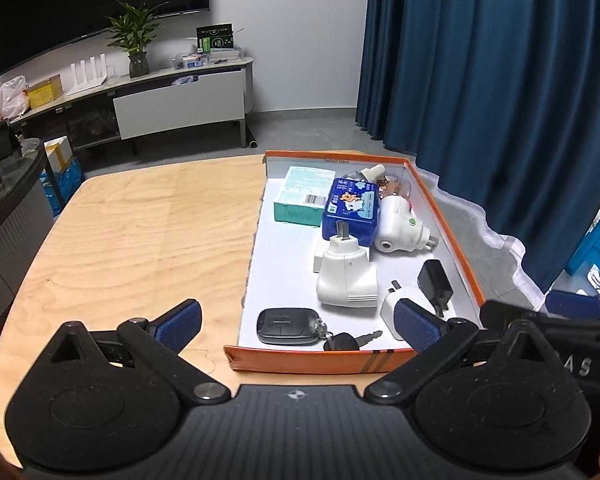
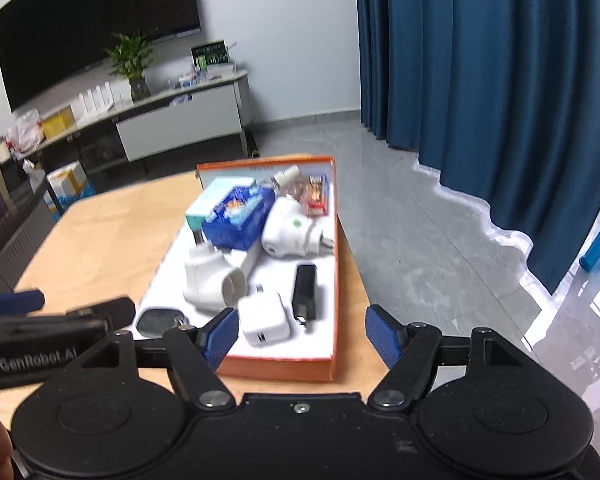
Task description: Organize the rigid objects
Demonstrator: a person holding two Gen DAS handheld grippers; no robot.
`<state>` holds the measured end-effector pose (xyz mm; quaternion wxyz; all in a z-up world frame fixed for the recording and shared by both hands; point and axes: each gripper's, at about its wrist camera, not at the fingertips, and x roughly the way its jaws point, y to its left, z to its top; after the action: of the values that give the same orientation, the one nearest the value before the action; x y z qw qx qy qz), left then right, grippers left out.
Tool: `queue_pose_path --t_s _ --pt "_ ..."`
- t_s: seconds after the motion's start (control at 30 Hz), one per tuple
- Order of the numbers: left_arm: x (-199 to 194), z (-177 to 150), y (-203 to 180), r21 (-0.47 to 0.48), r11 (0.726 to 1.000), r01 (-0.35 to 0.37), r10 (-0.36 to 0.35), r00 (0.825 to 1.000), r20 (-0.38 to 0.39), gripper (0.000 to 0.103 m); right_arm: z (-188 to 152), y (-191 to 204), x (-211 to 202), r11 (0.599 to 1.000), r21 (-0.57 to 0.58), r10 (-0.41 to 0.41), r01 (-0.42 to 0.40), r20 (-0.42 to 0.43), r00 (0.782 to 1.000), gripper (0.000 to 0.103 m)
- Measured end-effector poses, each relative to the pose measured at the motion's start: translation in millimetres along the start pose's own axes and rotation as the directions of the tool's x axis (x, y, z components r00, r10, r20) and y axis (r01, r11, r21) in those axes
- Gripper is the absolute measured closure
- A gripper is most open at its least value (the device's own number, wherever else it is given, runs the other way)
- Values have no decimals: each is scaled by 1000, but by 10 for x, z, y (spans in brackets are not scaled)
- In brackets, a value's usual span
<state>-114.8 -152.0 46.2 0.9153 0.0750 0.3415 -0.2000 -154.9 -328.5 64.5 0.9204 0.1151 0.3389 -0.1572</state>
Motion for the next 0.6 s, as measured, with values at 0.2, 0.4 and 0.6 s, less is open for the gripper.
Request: queue_pose_path --t_s 0.2,0.4,0.6 --pt "24 -23 -74 9 1000 -13 13 1000 -7 0 -69 -102 30 1000 20 -6 6 -19 1000 20" --pt "57 -41 -90 11 1000 -20 20 1000 -19 0 -100 -96 73 1000 17 2 -1 -37 999 20" --pt "59 -37 -94 12 1000 -24 24 1000 -19 0 -104 -94 90 1000 18 5 -4 -42 999 20"
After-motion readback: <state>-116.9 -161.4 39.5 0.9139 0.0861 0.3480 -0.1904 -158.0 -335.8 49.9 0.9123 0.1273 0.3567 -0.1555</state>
